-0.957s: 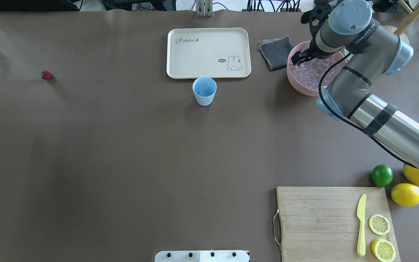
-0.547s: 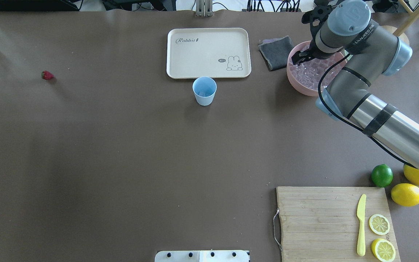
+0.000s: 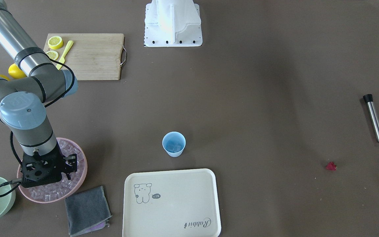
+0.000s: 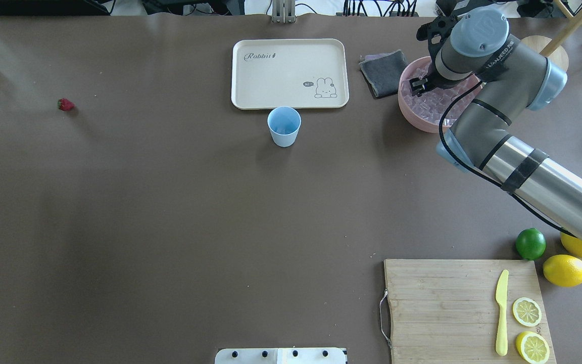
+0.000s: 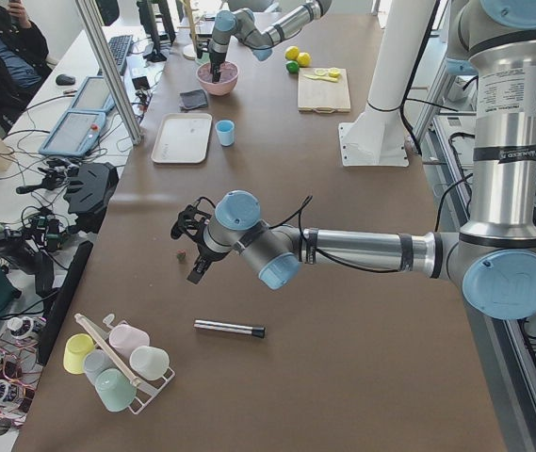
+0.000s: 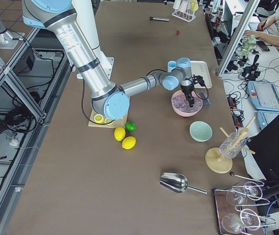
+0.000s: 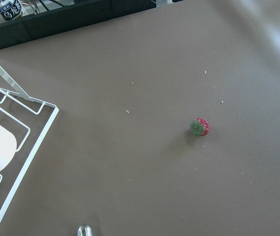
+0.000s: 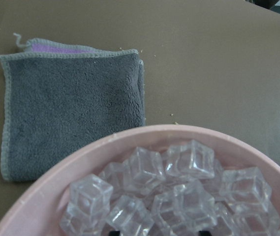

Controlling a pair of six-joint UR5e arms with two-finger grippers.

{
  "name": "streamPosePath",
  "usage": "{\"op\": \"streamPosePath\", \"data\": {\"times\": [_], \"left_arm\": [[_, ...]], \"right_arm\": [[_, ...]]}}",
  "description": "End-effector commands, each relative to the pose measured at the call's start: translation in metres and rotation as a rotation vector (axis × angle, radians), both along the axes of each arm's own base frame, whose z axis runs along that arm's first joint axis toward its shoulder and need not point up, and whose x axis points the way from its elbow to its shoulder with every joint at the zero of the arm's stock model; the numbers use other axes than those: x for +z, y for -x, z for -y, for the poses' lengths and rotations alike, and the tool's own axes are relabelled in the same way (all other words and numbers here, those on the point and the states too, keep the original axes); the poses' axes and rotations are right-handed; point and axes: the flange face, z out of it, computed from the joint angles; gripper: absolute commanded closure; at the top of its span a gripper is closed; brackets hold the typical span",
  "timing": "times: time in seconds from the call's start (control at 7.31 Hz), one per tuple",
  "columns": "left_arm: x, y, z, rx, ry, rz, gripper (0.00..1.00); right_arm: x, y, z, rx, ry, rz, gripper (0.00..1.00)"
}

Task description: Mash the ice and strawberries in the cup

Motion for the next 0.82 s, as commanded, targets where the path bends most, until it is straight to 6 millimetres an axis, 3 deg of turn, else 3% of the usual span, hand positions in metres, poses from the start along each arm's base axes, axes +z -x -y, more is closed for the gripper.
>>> {"op": "streamPosePath", "data": {"times": [0.0, 0.41, 0.68], "left_arm": [[-0.001, 0.000, 0.000, 0.000, -0.003, -0.001, 0.02], [-0.001, 0.000, 0.000, 0.000, -0.003, -0.001, 0.02], [-0.002, 0.000, 0.000, 0.000, -0.006, -0.001, 0.02]], "right_arm": [[0.003, 0.001, -0.002, -0.001, 0.002, 0.000, 1.00], [-0.006, -0.001, -0.004, 0.012, -0.001, 0.018, 1.00], [-0.017, -0.013, -0.001, 0.060, 0.016, 0.051, 0.96]]}}
